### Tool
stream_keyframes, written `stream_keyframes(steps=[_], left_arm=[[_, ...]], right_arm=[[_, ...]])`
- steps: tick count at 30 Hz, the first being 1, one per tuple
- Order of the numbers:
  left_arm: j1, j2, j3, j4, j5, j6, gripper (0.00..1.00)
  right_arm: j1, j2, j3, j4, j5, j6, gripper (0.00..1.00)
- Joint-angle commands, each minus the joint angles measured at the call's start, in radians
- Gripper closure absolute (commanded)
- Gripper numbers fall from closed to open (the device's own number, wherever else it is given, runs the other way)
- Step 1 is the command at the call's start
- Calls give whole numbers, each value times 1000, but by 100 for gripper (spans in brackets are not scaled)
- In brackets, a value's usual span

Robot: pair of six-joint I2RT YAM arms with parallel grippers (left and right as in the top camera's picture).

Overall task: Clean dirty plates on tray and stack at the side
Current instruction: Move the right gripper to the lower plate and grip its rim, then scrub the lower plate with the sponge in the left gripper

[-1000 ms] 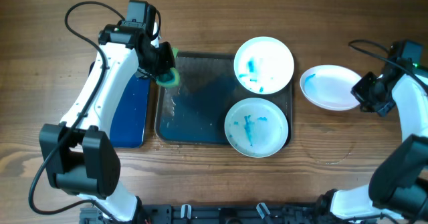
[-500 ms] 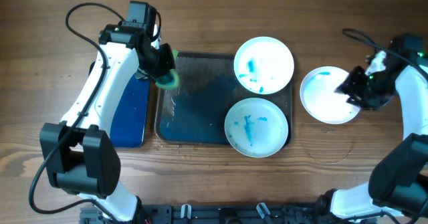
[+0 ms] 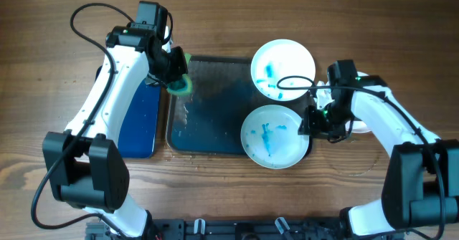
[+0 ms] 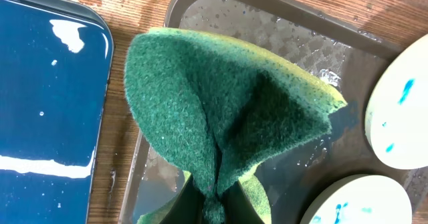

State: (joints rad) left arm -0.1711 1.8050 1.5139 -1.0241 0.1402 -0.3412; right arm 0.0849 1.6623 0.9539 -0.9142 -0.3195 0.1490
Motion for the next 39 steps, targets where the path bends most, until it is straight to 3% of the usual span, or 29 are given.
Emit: stream_keyframes(steps=[1, 3, 7, 11, 17, 21, 26, 32, 39], left_arm=[[-2, 8, 8, 3, 5, 19, 96], [-2, 8, 8, 3, 5, 20, 96], [-2, 8, 8, 3, 5, 19, 96], [-2, 8, 8, 3, 5, 19, 96], [-2, 8, 8, 3, 5, 19, 96], [-2, 8, 8, 3, 5, 19, 96], [-2, 8, 8, 2, 5, 19, 96], [-4, 8, 8, 1, 12, -10, 96], [-113, 93, -94, 84, 16, 100, 96]], right_arm=[[14, -13, -50, 82, 12, 8, 57], [21, -13, -75, 127, 12, 7, 60], [49, -13, -79, 144, 4, 10, 86], [154, -13, -69, 143, 5, 12, 96], [359, -13, 83, 216, 34, 302, 96], [425, 3, 93, 365, 228, 539, 96], [443, 128, 93, 471, 221, 620, 96], [446, 261, 94, 592, 73, 587, 96], [438, 262, 94, 594, 55, 570, 96]])
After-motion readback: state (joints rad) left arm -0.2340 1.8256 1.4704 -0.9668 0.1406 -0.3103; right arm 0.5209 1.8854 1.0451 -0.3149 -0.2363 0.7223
